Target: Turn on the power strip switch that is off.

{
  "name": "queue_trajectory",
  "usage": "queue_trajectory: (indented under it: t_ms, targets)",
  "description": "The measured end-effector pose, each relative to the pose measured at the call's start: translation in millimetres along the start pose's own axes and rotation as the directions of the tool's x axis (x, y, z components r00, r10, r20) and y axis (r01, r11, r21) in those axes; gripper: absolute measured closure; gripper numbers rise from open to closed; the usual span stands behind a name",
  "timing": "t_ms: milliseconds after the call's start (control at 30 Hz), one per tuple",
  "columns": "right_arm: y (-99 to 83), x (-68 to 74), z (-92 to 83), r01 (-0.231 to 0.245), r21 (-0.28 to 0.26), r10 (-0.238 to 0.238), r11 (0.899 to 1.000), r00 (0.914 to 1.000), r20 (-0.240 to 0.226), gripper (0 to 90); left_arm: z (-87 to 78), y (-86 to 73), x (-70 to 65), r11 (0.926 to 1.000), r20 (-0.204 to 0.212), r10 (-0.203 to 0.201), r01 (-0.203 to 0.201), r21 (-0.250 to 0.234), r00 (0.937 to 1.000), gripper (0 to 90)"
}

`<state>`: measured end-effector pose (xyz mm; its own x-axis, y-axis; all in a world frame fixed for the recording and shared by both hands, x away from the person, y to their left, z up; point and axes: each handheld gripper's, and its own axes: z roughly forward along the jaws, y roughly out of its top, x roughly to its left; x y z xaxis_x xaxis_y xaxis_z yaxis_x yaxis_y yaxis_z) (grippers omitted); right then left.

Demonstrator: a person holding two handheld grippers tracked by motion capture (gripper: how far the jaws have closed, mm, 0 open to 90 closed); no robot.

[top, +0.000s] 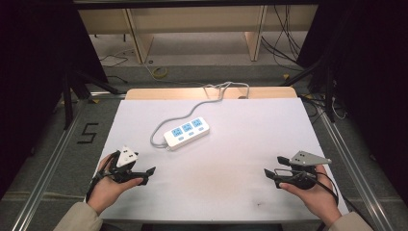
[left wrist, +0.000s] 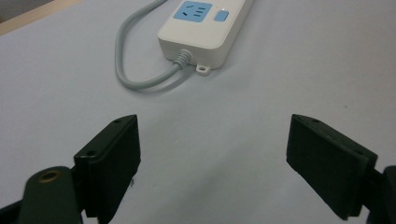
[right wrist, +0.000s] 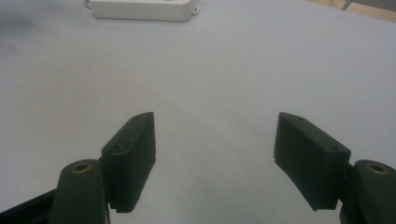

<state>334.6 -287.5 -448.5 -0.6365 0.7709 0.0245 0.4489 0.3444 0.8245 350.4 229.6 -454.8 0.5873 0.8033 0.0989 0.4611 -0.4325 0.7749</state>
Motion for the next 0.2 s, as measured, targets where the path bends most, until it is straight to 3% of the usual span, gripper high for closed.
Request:
queue_trajectory:
  t_ms: [200]
  targets:
    - [-0.2,-0.8,-0.5,-0.002,-0.004,0.002,1.0,1.0,0.003,30.0,0.6,2.0,-1.9,1.0,0.01,-0.005,0.005,-0.006,0.9999,16.1]
